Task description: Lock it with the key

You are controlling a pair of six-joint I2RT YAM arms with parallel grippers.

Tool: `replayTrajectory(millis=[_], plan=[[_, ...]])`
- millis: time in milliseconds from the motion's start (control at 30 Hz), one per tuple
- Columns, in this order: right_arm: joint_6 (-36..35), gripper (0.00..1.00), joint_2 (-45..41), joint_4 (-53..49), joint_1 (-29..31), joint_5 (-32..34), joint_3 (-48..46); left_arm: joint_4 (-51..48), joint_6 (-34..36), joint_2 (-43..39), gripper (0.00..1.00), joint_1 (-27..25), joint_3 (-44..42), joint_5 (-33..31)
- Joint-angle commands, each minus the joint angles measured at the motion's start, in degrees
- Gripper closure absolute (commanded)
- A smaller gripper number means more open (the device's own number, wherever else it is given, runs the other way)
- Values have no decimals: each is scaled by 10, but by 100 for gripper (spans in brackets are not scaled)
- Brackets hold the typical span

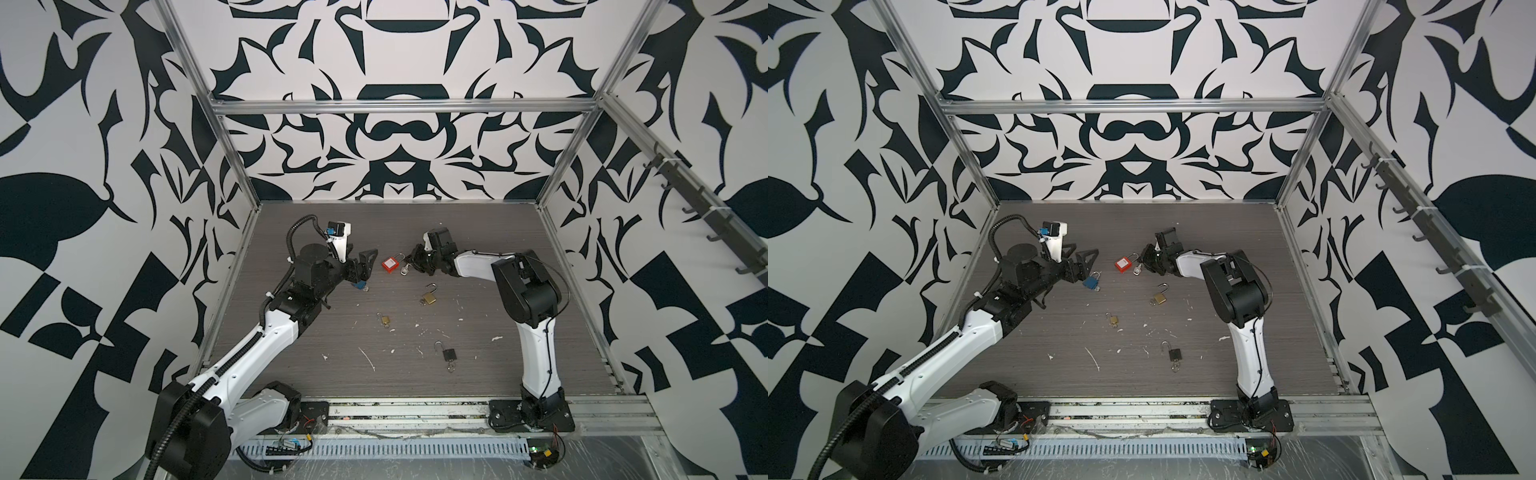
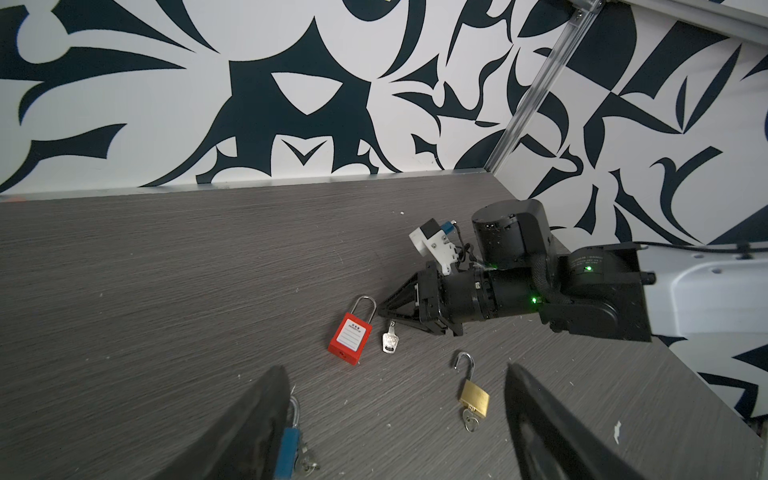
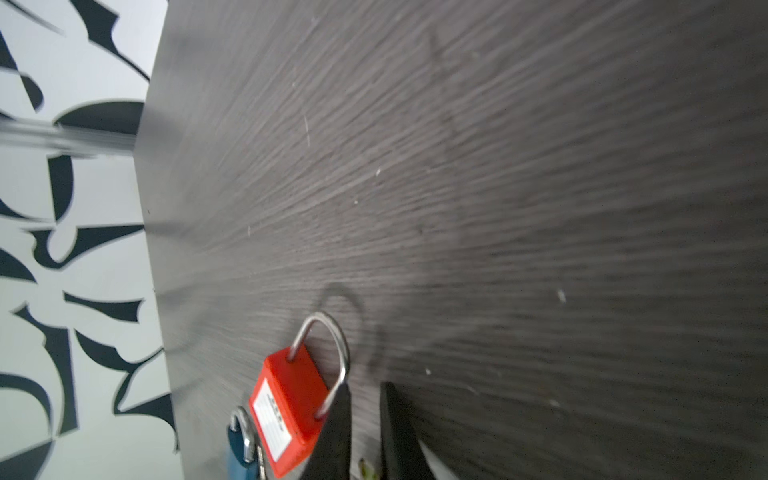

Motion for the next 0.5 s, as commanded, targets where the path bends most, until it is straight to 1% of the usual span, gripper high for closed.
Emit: replayTrajectory(millis=[0, 100, 200, 467], plan=[[-11, 72, -19, -14, 2, 15, 10, 4, 3, -11, 17, 0, -8, 7], [-18, 64, -33, -19, 2, 27, 2, 5, 2, -11, 17, 0, -8, 9], [-22, 60, -49, -26, 1, 36, -9, 4, 1, -11, 17, 0, -8, 11], [-20, 60, -78, -38, 4, 34, -45, 4, -2, -11, 16, 0, -7, 11]])
